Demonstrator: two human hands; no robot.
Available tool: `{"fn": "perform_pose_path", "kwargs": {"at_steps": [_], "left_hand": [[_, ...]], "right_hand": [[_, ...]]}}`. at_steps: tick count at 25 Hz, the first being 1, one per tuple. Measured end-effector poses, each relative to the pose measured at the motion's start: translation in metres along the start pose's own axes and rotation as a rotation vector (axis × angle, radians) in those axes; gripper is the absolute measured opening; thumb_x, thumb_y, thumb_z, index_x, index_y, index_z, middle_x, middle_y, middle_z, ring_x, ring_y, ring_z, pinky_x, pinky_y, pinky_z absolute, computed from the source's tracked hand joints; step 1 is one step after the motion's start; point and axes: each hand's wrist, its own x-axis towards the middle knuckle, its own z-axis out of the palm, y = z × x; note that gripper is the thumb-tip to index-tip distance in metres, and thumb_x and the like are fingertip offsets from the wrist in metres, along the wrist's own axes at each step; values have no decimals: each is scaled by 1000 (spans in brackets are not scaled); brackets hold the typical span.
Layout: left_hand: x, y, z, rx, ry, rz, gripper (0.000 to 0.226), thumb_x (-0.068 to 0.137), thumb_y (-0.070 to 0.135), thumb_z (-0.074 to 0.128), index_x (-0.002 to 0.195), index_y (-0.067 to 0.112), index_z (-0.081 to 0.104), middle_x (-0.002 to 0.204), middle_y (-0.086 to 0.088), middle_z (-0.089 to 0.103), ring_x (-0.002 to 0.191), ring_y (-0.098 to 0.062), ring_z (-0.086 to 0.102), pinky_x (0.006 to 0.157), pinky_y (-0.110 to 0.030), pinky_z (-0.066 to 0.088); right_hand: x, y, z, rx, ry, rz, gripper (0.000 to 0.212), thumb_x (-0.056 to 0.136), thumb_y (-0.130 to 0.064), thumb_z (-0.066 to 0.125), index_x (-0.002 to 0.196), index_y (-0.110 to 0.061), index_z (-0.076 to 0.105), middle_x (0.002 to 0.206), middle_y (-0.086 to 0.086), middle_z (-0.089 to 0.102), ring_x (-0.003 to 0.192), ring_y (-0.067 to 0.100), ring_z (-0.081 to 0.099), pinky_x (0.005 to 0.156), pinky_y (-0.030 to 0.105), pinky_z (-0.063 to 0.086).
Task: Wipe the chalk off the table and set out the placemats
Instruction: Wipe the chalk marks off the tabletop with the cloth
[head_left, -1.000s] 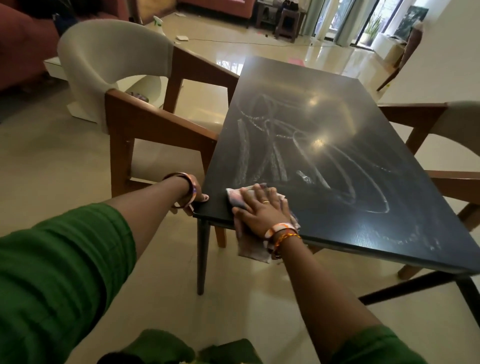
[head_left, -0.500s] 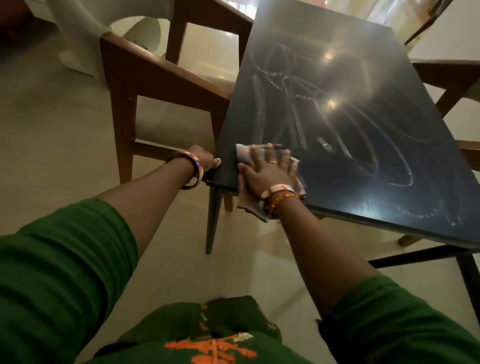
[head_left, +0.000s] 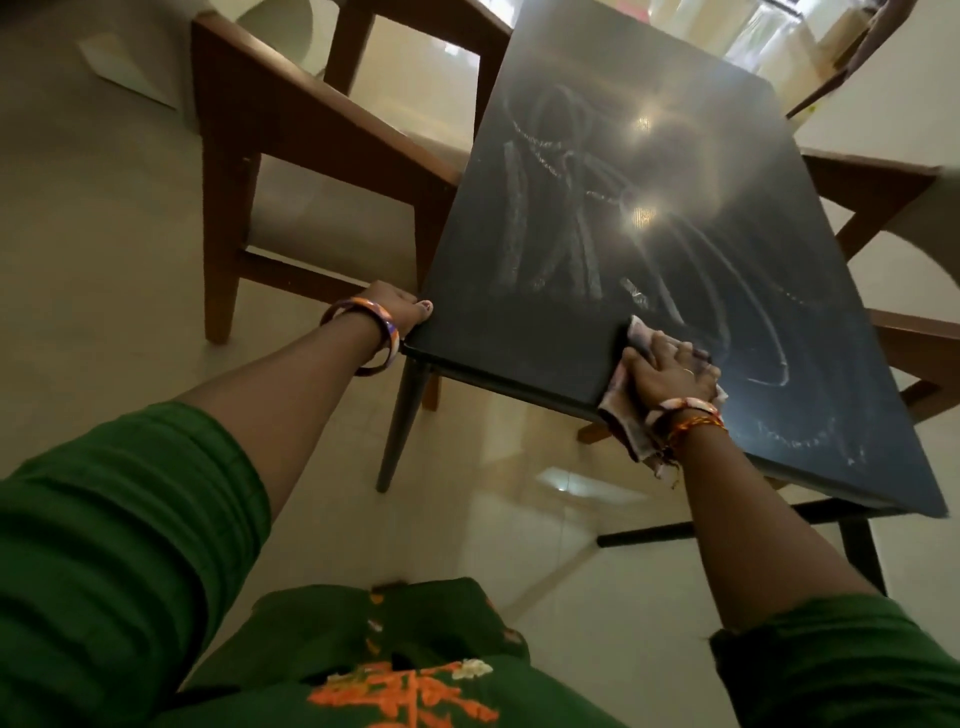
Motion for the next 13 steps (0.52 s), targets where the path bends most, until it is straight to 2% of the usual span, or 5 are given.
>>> {"fn": "perform_pose_path", "kwargs": {"at_steps": [2, 6, 8, 10, 13], "left_hand": [[-2, 2, 2, -3, 6, 0, 37, 96, 29, 47, 127, 10, 53, 126, -11, 54, 117, -29, 50, 97, -39, 37], [-4, -1, 8, 52, 50, 14, 31, 98, 28, 40, 119, 10, 56, 118, -15, 57, 108, -30, 54, 96, -41, 43], [-4, -3, 11, 59, 78, 26, 31, 99, 26, 38, 119, 11, 56, 118, -15, 57, 108, -31, 54, 97, -43, 43], [-4, -2, 12, 39, 81, 22, 34, 100, 28, 37, 125, 11, 53, 121, -13, 56, 112, -30, 52, 98, -41, 42], [-2, -3, 12, 64, 69, 23, 34, 100, 29, 37, 122, 9, 54, 121, -13, 55, 113, -29, 51, 97, -40, 39]], "right_hand": [[-10, -33, 12, -37, -4, -78, 63, 96, -58, 31, 151, -38, 9, 161, 2, -7, 144, 38, -12, 115, 55, -7], [-47, -126, 58, -85, -113, -522, 60, 97, -54, 32, 150, -39, 9, 160, 1, -11, 143, 34, -19, 113, 53, -14], [-46, -141, 65, -84, -145, -639, 59, 97, -56, 32, 149, -42, 10, 160, -4, -8, 144, 29, -19, 113, 50, -15], [-18, -119, 55, -91, -107, -586, 59, 95, -58, 31, 149, -44, 10, 160, -7, -7, 145, 26, -16, 114, 48, -12], [23, -44, 26, -60, -24, -290, 67, 87, -69, 29, 147, -47, 11, 160, -8, -5, 146, 27, -11, 116, 50, -7]]}}
